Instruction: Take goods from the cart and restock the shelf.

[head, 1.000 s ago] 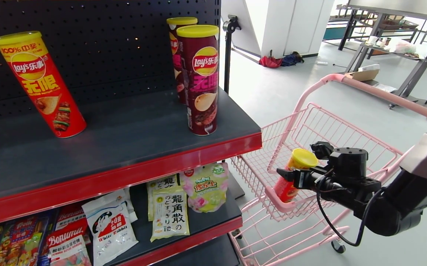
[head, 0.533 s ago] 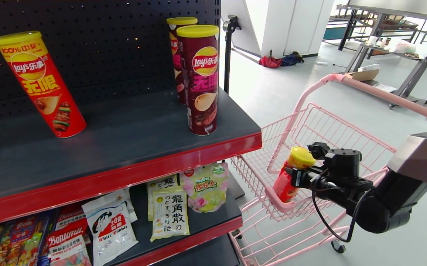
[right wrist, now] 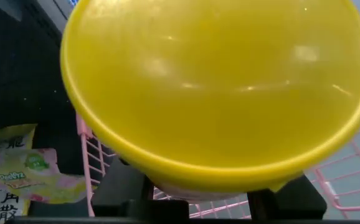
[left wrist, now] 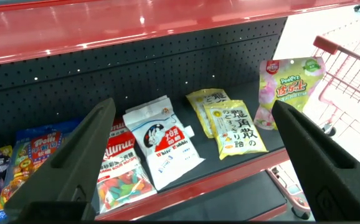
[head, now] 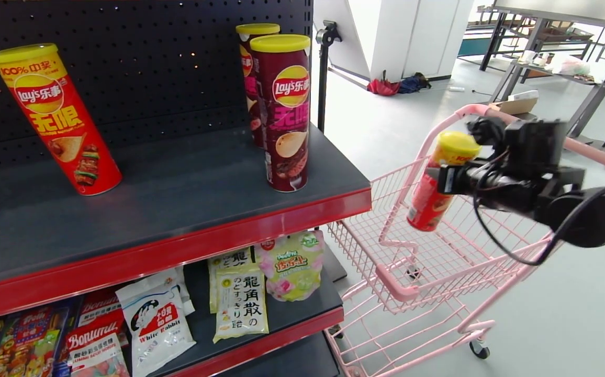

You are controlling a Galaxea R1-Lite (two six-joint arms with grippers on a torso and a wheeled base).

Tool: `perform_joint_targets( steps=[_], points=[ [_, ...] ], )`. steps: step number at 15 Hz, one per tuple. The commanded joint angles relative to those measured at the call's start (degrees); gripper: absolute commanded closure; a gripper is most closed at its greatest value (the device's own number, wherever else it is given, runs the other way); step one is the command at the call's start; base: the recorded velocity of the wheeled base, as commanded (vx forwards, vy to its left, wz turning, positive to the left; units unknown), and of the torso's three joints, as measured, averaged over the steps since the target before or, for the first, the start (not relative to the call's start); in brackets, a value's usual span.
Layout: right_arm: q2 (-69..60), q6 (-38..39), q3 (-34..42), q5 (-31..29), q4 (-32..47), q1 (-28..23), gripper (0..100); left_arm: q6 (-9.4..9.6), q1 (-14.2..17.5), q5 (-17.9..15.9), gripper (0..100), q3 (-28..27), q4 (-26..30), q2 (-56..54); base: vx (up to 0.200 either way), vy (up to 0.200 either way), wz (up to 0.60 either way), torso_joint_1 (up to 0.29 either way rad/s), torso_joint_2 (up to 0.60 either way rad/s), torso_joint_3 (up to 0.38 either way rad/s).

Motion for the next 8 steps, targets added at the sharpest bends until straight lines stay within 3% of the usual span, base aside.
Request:
perform_joint_targets(
  steps=[1, 4, 6, 8],
  points=[
    [-26.34, -3.50, -0.81, -7.05, 21.15, 0.21, 100, 0.02, 0.05, -0.02, 0, 0.00, -0.02, 0.05, 0.000, 0.000, 0.00, 0.000, 0.00, 0.000],
    [-55.25, -3.86, 21.51, -5.38, 32.40, -1.99, 100, -0.07, 0.05, -0.02, 0, 0.00, -0.02, 0.05, 0.000, 0.000, 0.00, 0.000, 0.00, 0.000],
    [-68.44, -4.47, 25.73, -3.89, 47.34, -4.98, 100, -0.07, 0.05, -0.02, 0, 0.00, -0.02, 0.05, 0.000, 0.000, 0.00, 0.000, 0.00, 0.000],
    [-73.27, -4.91, 29.16, -4.68, 48.04, -8.85, 100, -0.07, -0.04, -0.02, 0, 0.00, 0.07, 0.05, 0.000, 0.000, 0.00, 0.000, 0.00, 0.000]
  ],
)
